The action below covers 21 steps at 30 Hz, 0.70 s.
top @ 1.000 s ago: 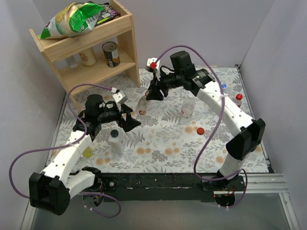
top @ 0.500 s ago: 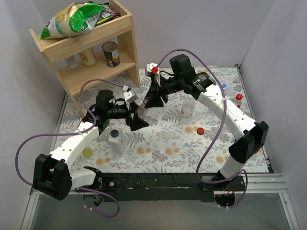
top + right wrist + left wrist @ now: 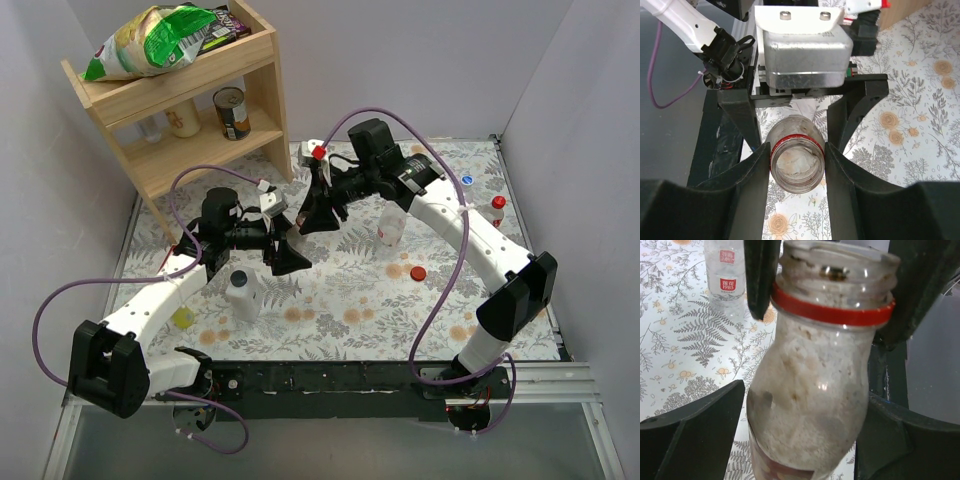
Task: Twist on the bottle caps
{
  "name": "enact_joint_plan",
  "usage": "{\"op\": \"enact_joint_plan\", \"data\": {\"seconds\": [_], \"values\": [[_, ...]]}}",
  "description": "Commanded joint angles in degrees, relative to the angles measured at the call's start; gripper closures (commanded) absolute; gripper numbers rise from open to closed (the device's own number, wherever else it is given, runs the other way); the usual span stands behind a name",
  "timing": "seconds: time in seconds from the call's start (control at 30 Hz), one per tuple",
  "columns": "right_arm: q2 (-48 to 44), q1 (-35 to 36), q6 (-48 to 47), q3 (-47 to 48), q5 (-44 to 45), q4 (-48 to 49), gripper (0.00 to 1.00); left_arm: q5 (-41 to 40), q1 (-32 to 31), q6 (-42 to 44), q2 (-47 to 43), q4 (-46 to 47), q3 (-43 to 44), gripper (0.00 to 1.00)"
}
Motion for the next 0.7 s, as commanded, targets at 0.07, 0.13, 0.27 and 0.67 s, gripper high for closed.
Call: {"op": "enact_joint_plan", "data": {"seconds": [0.07, 0.13, 0.27, 0.67], "values": [[-2.1, 1.9, -0.8, 0.8, -1.6, 1.1, 0.81, 2.3, -0.5, 0.5, 0.1, -0.1, 1.5, 0.29], [-2.2, 1.9, -0.7, 0.9, -1.6, 1.2, 0.82, 2.2, -0.5, 0.9, 0.1, -0.8, 1.3, 0.30], [-1.9, 1.9, -2.0, 3.2, -0.9, -0.3, 0.82, 2.1, -0.5, 2.2, -0.4, -1.9, 0.9, 0.28], [-6.9, -0.5, -1.2, 4.6, 6.6, -3.6, 0.35, 2.2, -0.5, 3.0, -0.7, -3.0, 0.9, 0.84]]}}
